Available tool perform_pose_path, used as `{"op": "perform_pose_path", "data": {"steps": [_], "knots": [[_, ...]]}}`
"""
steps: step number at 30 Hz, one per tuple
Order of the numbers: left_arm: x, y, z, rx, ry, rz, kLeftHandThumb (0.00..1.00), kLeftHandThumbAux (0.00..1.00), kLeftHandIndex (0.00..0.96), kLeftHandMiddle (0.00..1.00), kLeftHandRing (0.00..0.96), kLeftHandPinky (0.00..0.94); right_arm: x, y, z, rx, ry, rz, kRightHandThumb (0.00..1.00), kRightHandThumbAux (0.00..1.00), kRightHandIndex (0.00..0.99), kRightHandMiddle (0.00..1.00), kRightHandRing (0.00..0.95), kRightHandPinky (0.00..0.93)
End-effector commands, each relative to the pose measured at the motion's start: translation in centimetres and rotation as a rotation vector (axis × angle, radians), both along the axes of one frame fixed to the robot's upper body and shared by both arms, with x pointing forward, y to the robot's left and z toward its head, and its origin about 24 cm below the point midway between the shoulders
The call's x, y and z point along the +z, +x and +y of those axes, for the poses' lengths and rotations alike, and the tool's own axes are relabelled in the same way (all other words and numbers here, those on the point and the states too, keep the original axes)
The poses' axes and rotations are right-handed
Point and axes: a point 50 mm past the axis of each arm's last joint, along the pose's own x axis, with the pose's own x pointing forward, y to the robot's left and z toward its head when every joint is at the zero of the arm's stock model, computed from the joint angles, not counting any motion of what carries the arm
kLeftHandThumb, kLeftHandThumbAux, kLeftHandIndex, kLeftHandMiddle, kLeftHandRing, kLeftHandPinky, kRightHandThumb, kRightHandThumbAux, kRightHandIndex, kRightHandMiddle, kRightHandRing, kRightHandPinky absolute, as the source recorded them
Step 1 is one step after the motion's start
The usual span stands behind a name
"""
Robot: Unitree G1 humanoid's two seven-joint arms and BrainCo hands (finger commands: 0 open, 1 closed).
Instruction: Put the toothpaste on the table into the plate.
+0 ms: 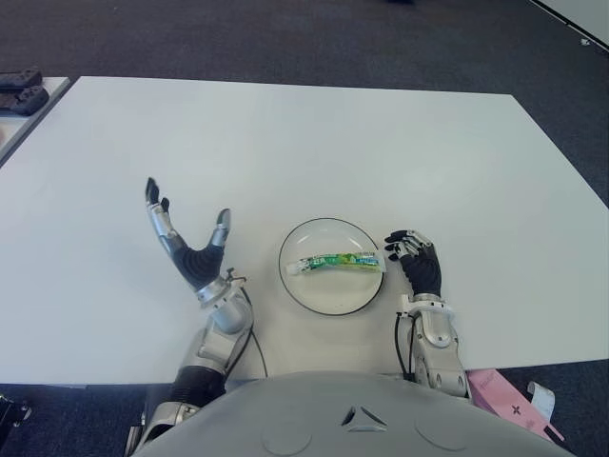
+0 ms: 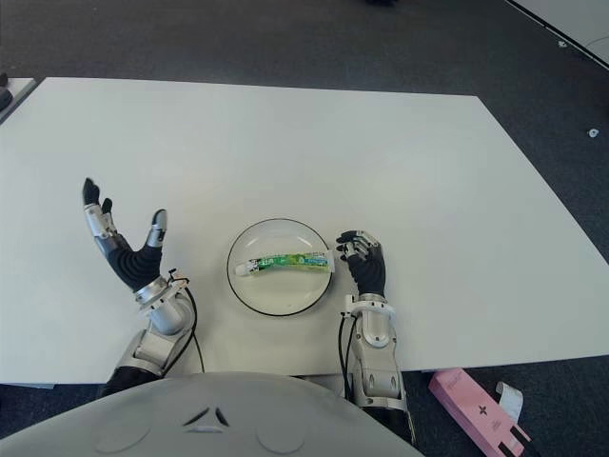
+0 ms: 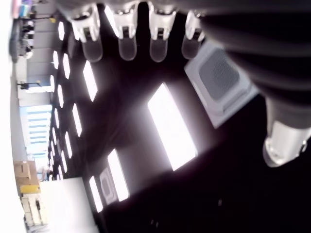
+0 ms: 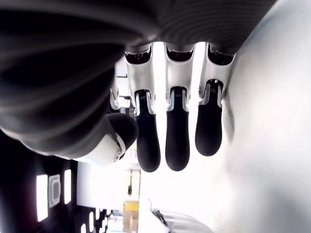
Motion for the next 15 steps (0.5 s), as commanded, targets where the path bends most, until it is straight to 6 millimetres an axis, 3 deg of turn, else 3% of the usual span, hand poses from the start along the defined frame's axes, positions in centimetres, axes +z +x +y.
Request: {"op": "perform_pose_path", "data": {"steps": [1,6,9,15], "knots": [[-0.4,-0.2,0.1,0.037,-0.185,-0.018,0.140,0.563,0.000,0.000,0.000,0.006,-0.8,-0.2,0.0,0.002,0.005,0.051,0.709,0.726,0.426,0.491,0.491,0.492],[-0.2,-0.1,0.7,0.080,-0.274,-0.045,0.143,0.603,0.000,0.000,0.000,0.022,-0.9,-0.2,0.0,0.006,0.003,0.054,0.709,0.726,0.426,0.490,0.490,0.490],[-0.9,0.1,2.0,0.102,-0.311,-0.012,0.137,0.624,0.014,0.001,0.000,0.041,-0.9,-0.1,0.0,0.009,0.004,0.052,0.709,0.726,0.425,0.488,0.489,0.489],[-2.4,-0.1,3.2,0.076,-0.333,0.077,0.119,0.692,0.150,0.110,0.074,0.129,-0.9,0.0,0.1,0.015,0.006,0.055,0.709,0.727,0.425,0.480,0.480,0.476]]}}
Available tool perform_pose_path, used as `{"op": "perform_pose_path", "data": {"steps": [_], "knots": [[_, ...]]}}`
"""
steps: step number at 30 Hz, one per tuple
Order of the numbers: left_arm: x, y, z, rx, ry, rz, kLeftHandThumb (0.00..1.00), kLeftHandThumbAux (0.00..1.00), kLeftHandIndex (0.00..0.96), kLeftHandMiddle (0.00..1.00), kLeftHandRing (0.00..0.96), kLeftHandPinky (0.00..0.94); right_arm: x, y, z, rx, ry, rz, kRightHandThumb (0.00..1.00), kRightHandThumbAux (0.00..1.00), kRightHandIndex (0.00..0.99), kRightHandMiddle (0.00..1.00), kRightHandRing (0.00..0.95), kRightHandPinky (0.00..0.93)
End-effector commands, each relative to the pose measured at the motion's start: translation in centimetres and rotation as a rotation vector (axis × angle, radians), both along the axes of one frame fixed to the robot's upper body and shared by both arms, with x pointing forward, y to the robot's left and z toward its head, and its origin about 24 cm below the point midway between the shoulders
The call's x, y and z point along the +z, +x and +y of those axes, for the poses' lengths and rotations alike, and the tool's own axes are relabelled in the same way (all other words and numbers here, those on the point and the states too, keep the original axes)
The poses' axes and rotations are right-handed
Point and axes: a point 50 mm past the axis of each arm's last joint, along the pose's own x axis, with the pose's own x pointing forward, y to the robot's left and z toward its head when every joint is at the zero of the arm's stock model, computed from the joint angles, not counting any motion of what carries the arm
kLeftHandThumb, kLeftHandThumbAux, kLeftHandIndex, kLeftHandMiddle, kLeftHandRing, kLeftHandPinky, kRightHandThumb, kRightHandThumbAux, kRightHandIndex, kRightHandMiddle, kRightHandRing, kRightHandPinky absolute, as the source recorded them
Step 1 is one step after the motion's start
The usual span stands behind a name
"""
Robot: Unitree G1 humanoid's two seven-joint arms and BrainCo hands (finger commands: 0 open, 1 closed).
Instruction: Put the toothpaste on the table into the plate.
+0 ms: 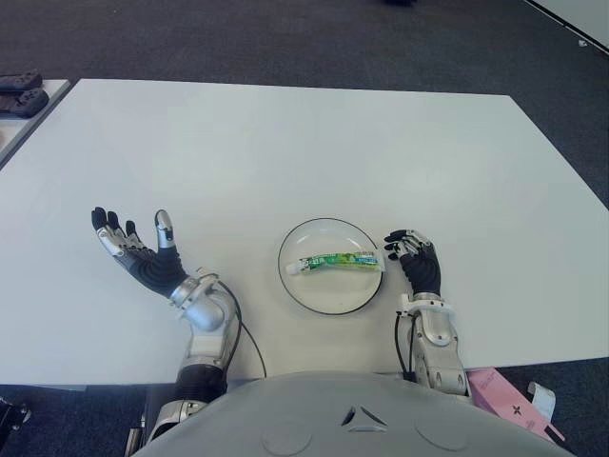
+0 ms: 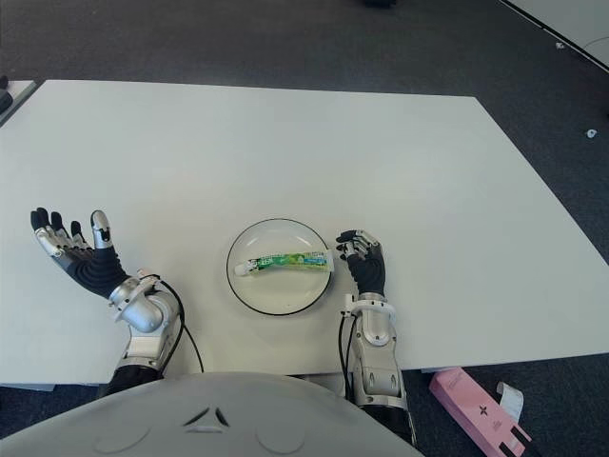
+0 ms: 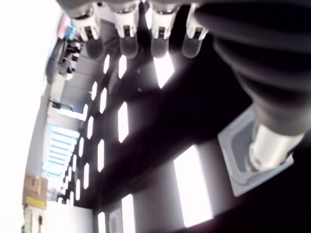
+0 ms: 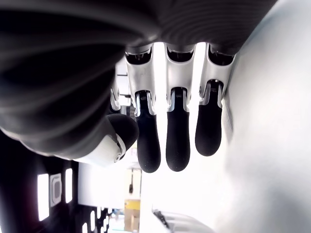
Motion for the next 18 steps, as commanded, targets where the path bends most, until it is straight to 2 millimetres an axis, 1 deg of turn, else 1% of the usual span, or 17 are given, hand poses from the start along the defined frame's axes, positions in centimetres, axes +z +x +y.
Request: {"op": "perform_pose_path", "data": {"steps": [1,5,7,10,11,12,14,17,18], "knots": [[-1.4,-0.1,-0.7,-0.057,-0.060,0.077,0.117,0.697,0.158,0.117,0.079,0.134,-0.7,-0.1,0.1,0.009,0.007,0.050,0.709,0.727,0.425,0.480,0.479,0.475],[-2.3,-0.6,-0.5,-0.166,-0.060,0.162,0.118,0.804,0.260,0.213,0.166,0.215,-0.8,-0.1,0.2,0.011,0.010,0.055,0.709,0.727,0.425,0.473,0.468,0.464],[-2.5,-0.7,-0.3,-0.205,-0.058,0.189,0.117,0.841,0.291,0.244,0.196,0.241,-0.8,0.0,0.3,0.012,0.011,0.056,0.710,0.727,0.425,0.470,0.464,0.460],[-2.7,-0.8,-0.1,-0.253,-0.057,0.226,0.111,0.883,0.322,0.280,0.231,0.274,-0.8,0.0,0.3,0.015,0.011,0.058,0.710,0.727,0.424,0.467,0.459,0.455],[-2.7,-0.8,-0.1,-0.275,-0.055,0.245,0.141,0.895,0.342,0.306,0.258,0.303,-0.8,0.0,0.3,0.016,0.011,0.058,0.709,0.727,0.424,0.465,0.457,0.454],[-2.9,-0.9,0.1,-0.310,-0.053,0.276,0.136,0.901,0.345,0.311,0.263,0.307,-0.8,0.0,0.4,0.017,0.011,0.059,0.709,0.727,0.424,0.465,0.456,0.453],[-3.2,-1.0,0.3,-0.365,-0.052,0.323,0.089,0.957,0.377,0.354,0.311,0.346,-0.8,0.0,0.5,0.017,0.011,0.062,0.709,0.728,0.424,0.460,0.451,0.450],[-3.2,-1.0,0.4,-0.415,-0.053,0.353,0.085,0.985,0.406,0.390,0.357,0.381,-0.8,0.0,0.6,0.018,0.012,0.065,0.709,0.728,0.424,0.456,0.447,0.449],[-3.0,-1.0,0.4,-0.444,-0.048,0.362,0.112,0.988,0.419,0.399,0.367,0.387,-0.8,0.0,0.6,0.018,0.013,0.065,0.708,0.728,0.424,0.456,0.447,0.450]]}}
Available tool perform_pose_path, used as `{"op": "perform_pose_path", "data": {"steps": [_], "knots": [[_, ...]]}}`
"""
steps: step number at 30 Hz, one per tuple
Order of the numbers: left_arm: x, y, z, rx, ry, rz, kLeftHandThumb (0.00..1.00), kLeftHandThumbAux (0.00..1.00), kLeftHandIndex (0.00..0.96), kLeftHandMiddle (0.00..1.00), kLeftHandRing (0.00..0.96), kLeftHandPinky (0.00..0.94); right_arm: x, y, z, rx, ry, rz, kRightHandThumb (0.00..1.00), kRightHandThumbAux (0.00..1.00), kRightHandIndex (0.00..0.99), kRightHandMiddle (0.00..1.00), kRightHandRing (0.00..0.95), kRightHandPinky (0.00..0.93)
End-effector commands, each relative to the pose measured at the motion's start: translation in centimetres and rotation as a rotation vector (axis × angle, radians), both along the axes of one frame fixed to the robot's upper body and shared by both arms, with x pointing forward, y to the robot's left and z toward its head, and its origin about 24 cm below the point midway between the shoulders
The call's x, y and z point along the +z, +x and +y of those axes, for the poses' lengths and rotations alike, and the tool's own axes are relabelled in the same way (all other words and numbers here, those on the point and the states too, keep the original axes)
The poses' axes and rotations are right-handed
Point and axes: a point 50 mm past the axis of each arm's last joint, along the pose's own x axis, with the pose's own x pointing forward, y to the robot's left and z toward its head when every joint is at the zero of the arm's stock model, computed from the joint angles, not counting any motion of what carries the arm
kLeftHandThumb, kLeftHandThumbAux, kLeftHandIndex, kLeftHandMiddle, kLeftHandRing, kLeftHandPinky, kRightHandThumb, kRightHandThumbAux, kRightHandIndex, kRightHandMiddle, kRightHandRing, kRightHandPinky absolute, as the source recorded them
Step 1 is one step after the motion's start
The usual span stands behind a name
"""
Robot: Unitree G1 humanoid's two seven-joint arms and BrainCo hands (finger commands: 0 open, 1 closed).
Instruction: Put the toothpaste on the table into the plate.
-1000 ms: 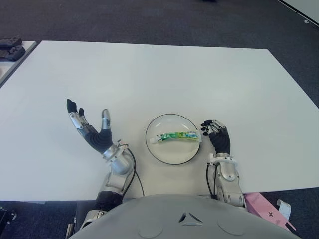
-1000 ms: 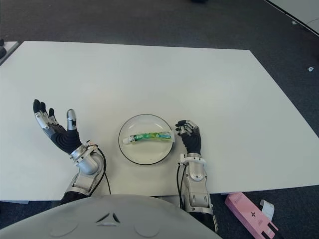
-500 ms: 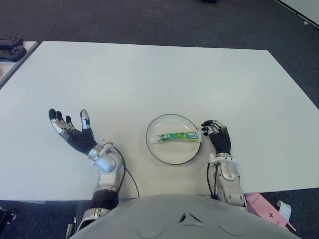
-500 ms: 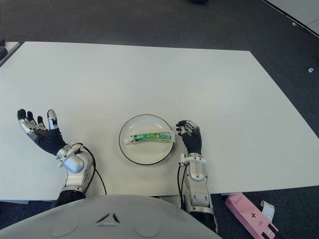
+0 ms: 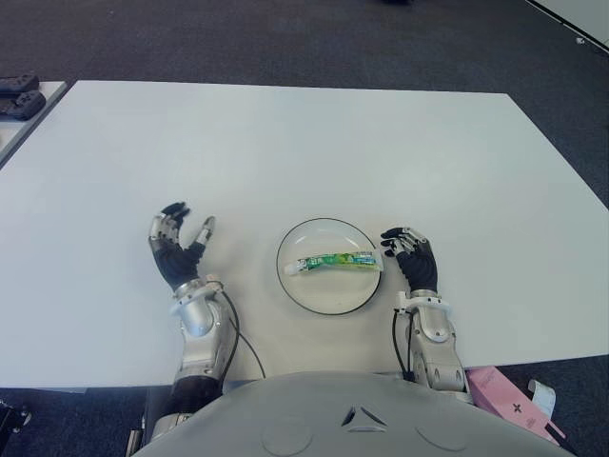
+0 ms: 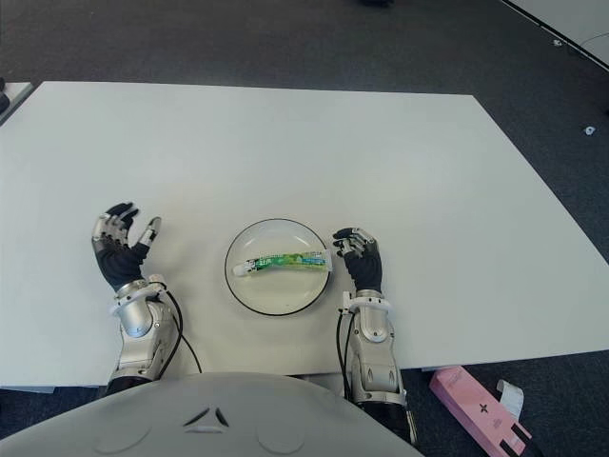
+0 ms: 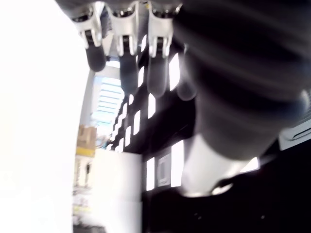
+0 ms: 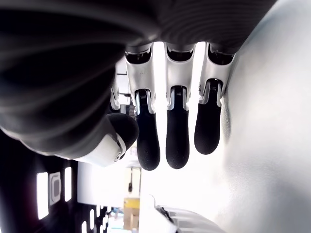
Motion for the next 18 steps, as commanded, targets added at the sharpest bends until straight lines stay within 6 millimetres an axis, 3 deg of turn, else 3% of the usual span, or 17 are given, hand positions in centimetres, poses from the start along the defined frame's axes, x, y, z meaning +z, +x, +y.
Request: {"op": "perform_pose_path", "data": {"steps": [1,2,5,10,18], "knots": [[-0.90,-0.95,0.10,-0.100,-0.015,0.106,0.326,0.892,0.421,0.415,0.386,0.396,-0.89,-0.38,0.25,0.002,0.010,0.063,0.708,0.728,0.424,0.456,0.447,0.452],[-0.77,-0.90,0.05,-0.129,-0.011,0.116,0.464,0.831,0.423,0.426,0.399,0.402,-0.89,-0.37,0.30,0.002,0.012,0.063,0.708,0.728,0.423,0.456,0.447,0.453],[-0.62,-0.86,0.00,-0.208,0.004,0.160,0.631,0.758,0.427,0.451,0.425,0.415,-0.86,-0.36,0.45,0.004,0.014,0.060,0.709,0.728,0.423,0.454,0.447,0.453],[-0.46,-0.88,0.03,-0.315,0.018,0.231,0.702,0.728,0.429,0.472,0.442,0.435,-0.81,-0.36,0.56,0.004,0.016,0.057,0.709,0.728,0.423,0.452,0.446,0.451],[-0.14,-0.78,-0.11,-0.520,0.066,0.313,0.715,0.722,0.431,0.477,0.463,0.475,-0.75,-0.34,0.69,-0.007,0.010,0.072,0.709,0.728,0.423,0.446,0.440,0.445]]}}
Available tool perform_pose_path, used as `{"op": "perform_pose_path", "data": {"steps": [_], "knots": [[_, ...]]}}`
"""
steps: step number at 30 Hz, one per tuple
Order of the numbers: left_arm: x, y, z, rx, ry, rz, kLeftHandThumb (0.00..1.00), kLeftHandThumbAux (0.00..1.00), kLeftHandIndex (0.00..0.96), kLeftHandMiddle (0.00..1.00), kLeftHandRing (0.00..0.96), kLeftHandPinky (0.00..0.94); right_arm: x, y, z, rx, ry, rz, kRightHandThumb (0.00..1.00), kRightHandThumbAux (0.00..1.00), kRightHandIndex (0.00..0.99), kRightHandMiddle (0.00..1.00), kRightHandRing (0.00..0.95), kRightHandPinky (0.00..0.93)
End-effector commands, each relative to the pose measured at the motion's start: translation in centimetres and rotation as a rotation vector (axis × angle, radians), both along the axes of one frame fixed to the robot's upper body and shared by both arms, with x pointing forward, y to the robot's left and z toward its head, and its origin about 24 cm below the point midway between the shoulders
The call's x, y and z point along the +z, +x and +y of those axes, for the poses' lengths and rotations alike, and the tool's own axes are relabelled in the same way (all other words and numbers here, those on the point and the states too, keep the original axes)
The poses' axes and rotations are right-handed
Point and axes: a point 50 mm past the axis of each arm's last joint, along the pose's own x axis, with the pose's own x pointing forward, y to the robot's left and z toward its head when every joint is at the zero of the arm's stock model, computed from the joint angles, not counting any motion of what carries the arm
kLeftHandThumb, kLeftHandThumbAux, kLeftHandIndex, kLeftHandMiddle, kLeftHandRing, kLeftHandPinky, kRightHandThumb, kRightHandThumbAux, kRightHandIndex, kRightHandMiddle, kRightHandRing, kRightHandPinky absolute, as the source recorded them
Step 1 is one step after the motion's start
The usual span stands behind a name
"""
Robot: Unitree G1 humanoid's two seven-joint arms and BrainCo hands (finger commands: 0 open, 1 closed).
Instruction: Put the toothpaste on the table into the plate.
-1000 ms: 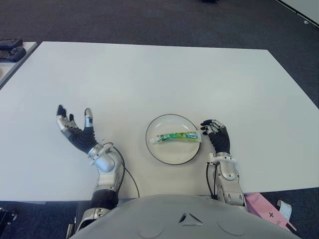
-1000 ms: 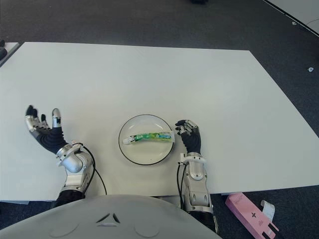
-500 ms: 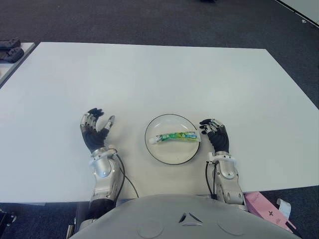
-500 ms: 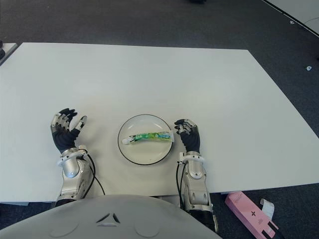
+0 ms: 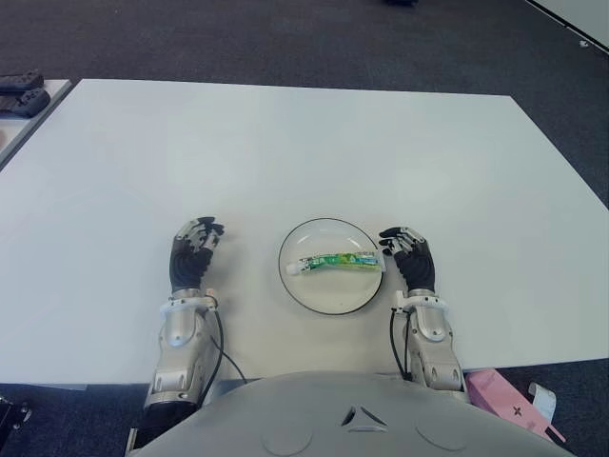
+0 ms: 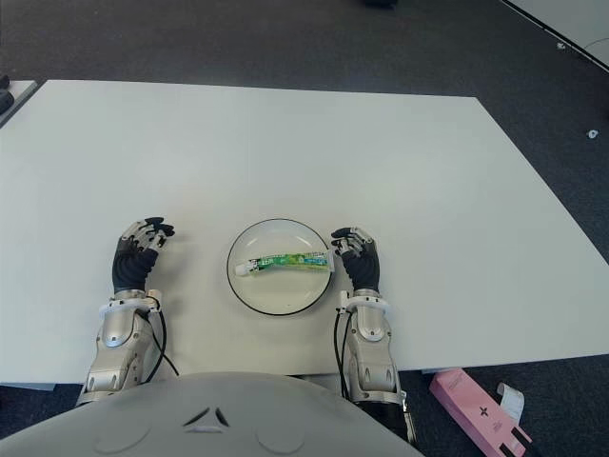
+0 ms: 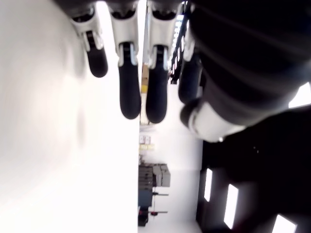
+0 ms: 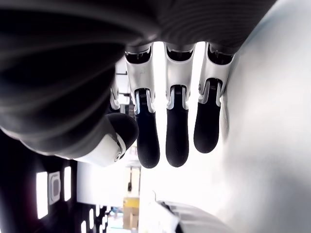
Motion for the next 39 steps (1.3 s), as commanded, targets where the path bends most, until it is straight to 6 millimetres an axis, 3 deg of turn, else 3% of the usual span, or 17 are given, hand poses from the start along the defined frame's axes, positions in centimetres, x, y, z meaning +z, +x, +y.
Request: {"op": "perform_pose_path", "data": {"steps": [1,13,39], "knots": [[-0.4,-0.2,-0.3,-0.160,0.028,0.088,0.715,0.721,0.431,0.475,0.467,0.479,-0.8,-0.4,0.2,-0.009,0.002,0.068,0.709,0.728,0.424,0.447,0.440,0.446],[-1.1,0.0,0.1,-0.348,0.107,0.166,0.708,0.721,0.431,0.466,0.498,0.511,-0.7,-0.4,0.3,-0.011,0.006,0.063,0.710,0.727,0.425,0.452,0.441,0.443],[-2.4,-0.1,0.1,-0.348,0.130,0.165,0.704,0.724,0.427,0.443,0.474,0.465,-0.7,-0.5,0.3,-0.001,0.011,0.050,0.709,0.727,0.425,0.453,0.442,0.449]]}}
